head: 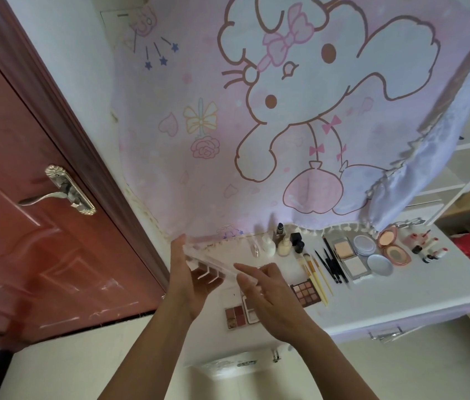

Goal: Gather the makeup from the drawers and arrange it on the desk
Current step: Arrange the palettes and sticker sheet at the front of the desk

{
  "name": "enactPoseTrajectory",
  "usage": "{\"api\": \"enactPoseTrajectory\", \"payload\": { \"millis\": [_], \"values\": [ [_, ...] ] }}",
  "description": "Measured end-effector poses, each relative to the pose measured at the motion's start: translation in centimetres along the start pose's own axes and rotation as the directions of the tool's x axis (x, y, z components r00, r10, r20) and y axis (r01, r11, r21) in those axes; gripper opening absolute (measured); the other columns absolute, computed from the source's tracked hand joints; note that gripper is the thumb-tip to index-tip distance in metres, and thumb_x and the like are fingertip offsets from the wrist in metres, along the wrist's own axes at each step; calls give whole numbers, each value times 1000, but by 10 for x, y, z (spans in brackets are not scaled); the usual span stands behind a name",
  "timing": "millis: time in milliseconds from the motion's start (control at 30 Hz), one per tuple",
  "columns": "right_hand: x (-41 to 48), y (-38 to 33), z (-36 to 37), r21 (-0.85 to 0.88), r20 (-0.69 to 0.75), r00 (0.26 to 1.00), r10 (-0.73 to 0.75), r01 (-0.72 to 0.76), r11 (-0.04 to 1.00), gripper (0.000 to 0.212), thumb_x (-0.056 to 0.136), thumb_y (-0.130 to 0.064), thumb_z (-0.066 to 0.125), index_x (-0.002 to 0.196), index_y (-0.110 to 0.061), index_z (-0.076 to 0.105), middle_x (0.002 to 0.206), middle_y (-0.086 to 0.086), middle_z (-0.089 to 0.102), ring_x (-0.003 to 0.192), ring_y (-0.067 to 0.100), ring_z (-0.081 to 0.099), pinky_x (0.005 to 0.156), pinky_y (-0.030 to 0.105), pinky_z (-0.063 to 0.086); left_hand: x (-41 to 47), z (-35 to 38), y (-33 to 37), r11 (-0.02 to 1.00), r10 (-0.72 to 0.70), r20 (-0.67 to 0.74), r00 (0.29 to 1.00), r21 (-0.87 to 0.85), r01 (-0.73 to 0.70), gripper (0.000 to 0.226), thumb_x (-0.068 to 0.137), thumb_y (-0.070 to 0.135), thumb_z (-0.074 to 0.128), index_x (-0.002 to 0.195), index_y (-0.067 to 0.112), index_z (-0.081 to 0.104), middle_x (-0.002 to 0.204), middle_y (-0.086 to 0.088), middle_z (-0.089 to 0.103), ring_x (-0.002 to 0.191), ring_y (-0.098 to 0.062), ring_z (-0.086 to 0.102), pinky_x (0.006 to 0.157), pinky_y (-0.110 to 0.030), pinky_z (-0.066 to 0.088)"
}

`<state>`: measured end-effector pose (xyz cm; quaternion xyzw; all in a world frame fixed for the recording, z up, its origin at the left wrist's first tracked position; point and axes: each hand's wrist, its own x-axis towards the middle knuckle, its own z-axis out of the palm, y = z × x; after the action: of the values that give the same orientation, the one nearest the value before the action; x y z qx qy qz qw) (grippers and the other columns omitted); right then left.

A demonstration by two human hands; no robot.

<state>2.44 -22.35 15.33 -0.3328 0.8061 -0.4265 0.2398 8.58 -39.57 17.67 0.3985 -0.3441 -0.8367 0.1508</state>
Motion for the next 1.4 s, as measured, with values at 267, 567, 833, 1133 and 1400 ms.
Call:
{"api": "enactPoseTrajectory", "payload": {
  "millis": [267, 567, 833, 1133, 1400],
  "values": [
    [3, -11, -8, 355, -51, 999, 1, 18, 935, 47, 90, -71, 37, 122, -48, 62, 115, -16, 66, 110, -1, 60, 92, 25, 51, -6, -14, -6, 983, 70, 311, 948, 142, -119, 61, 80, 37, 75, 131, 16, 51, 126, -20, 60, 111, -37, 65, 91, -43, 54],
    [5, -16, -6, 356, -10, 1000, -24, 26, 934, 53, 89, -72, 36, 130, -48, 59, 121, -18, 66, 113, -1, 60, 97, 31, 53, -2, -15, -13, 947, 116, 282, 953, 259, -191, 80, 72, 23, 81, 138, 41, 38, 131, -12, 60, 112, -33, 65, 90, -46, 56],
    [1, -20, -9, 336, -3, 997, -73, 70, 939, 40, 90, -66, 43, 127, -58, 56, 125, -23, 60, 122, -3, 53, 99, 25, 46, -8, -8, -10, 962, 147, 364, 920, 163, -218, 84, 65, 26, 80, 138, 37, 39, 134, -18, 55, 112, -36, 63, 93, -47, 54],
    [3, -16, -7, 270, 0, 995, -102, 98, 958, 42, 99, -59, 39, 138, -49, 51, 132, -20, 62, 125, -1, 54, 105, 38, 49, -7, -2, -11, 954, 192, 314, 930, 162, -252, 79, 60, 26, 72, 131, 39, 41, 123, -19, 56, 102, -35, 63, 86, -50, 56],
    [10, -12, -6, 322, 4, 997, -83, 77, 944, 53, 98, -63, 31, 136, -36, 57, 120, -8, 69, 116, 8, 62, 98, 35, 53, -5, -3, -10, 947, 216, 246, 945, 182, -263, 72, 79, 24, 78, 137, 38, 37, 121, -11, 66, 108, -32, 67, 86, -49, 57]
  ]
}}
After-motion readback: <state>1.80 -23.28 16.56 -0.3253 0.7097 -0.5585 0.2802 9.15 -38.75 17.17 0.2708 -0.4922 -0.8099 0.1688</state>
